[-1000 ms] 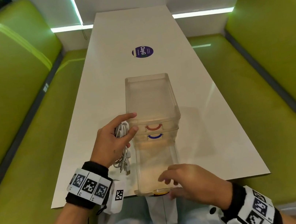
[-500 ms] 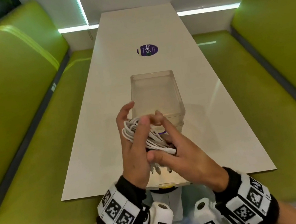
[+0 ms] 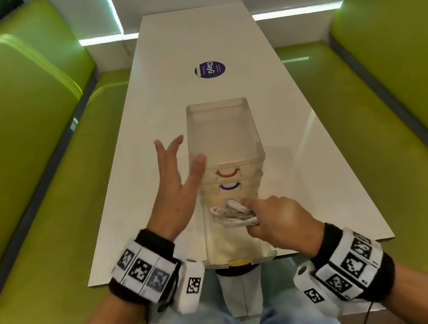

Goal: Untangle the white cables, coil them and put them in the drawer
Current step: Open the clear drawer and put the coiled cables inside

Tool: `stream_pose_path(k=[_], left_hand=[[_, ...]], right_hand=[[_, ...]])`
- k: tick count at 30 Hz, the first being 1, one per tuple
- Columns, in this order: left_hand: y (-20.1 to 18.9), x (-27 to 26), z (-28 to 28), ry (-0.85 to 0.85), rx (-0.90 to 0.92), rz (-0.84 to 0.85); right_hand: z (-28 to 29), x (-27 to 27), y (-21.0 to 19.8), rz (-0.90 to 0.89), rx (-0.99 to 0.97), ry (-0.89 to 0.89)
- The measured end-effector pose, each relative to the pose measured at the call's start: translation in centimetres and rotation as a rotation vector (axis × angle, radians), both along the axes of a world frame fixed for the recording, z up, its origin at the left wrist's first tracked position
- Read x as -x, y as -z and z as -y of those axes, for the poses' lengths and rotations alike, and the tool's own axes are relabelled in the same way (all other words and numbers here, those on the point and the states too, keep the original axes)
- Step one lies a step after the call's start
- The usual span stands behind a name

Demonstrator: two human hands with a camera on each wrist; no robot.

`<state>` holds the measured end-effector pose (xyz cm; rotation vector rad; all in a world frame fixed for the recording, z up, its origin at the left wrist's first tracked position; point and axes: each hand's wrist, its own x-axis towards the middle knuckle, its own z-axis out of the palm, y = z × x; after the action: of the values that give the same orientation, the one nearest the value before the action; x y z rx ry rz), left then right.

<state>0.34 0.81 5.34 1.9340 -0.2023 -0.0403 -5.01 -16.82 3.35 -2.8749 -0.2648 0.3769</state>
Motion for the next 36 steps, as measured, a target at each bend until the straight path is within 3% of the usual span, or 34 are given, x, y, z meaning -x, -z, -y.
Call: stream_pose_path(k=[3, 6, 14, 18, 21, 25, 30, 36], left_hand=[[1.0, -1.8, 0.2, 0.183, -0.295, 0.064], [2.3, -2.7, 0.3, 0.220, -0.272, 0.098], [2.6, -2.7, 0.1, 0.146, -0.227, 0.139], [2.9, -2.6, -0.1, 0.145, -0.235, 0.175], [3.0, -2.7, 0.0, 0.136, -0.246, 0.182], [3.1, -2.9, 0.1, 0.138, -0.269, 0.179], [3.1, -2.9, -0.1, 0.141, -0.274, 0.178], [2.9, -3.2, -0.2, 0.153, -0.281, 0.163]], right_hand=[[-1.8, -0.1, 0.3, 0.004, 0.268, -0.094], [-3.4, -1.0, 0.2, -0.069, 0.311, -0.027], [-5.6, -3.2, 2.7, -0.130, 0.228, 0.066], [-5.5, -2.8, 4.2, -0.301, -0.005, 0.321], [-4.4, -1.4, 3.5, -0.377, -0.078, 0.241], [-3.8, 1.7, 4.6, -0.114, 0.013, 0.078], [-3.5, 3.1, 7.1, -0.022, 0.131, -0.076], [-3.9, 1.7, 6.6, -0.114, 0.014, -0.208]])
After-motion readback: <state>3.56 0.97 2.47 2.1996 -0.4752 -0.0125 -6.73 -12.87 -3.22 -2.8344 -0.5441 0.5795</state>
